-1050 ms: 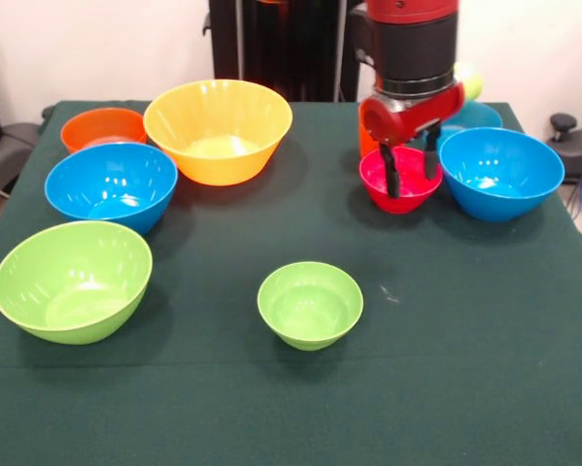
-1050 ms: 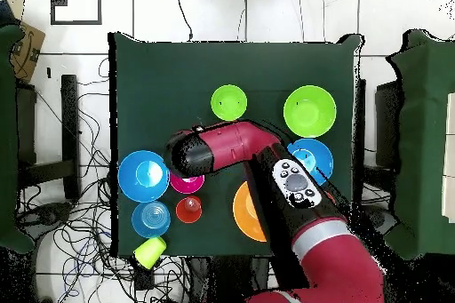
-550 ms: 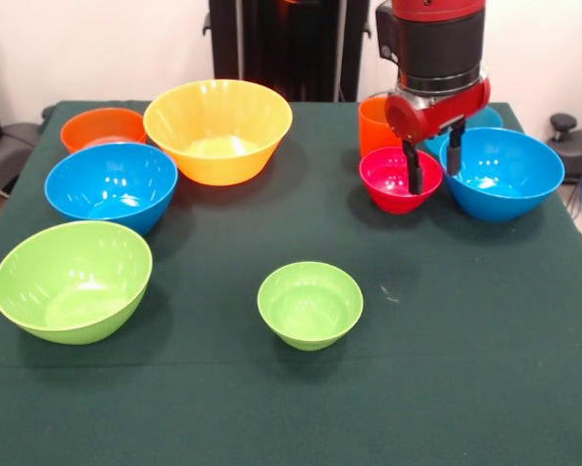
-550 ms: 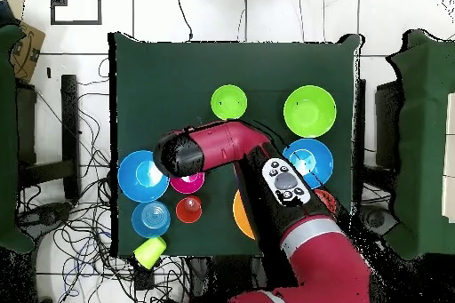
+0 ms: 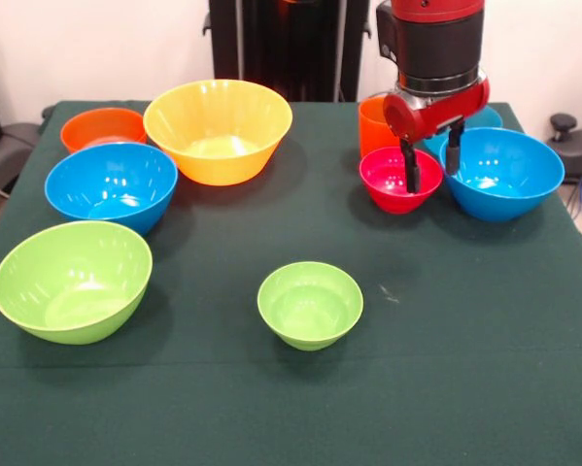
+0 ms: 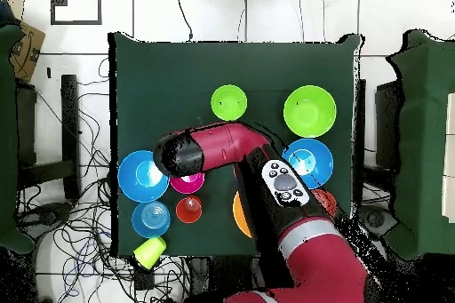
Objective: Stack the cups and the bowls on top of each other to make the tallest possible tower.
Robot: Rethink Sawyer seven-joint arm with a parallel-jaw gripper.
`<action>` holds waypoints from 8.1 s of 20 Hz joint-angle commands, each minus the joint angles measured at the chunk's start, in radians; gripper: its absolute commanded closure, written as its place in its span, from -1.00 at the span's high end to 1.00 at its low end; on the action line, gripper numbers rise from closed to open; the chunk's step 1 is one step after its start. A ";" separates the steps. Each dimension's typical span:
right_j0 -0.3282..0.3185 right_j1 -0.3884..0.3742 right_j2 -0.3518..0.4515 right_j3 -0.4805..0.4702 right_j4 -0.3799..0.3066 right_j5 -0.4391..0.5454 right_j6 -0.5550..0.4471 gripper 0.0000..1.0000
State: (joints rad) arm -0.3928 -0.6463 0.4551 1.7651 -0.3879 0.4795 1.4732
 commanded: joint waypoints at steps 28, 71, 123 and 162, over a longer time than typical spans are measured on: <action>0.010 0.133 0.018 0.052 0.082 0.042 0.073 1.00; 0.044 0.052 -0.061 0.051 0.037 0.424 0.008 1.00; 0.191 0.272 -0.140 0.129 0.086 0.072 0.166 1.00; 0.224 0.404 -0.134 0.053 0.085 -0.046 0.160 -1.00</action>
State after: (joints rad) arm -0.1924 -0.3354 0.3065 1.8894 -0.3116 0.5344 1.4938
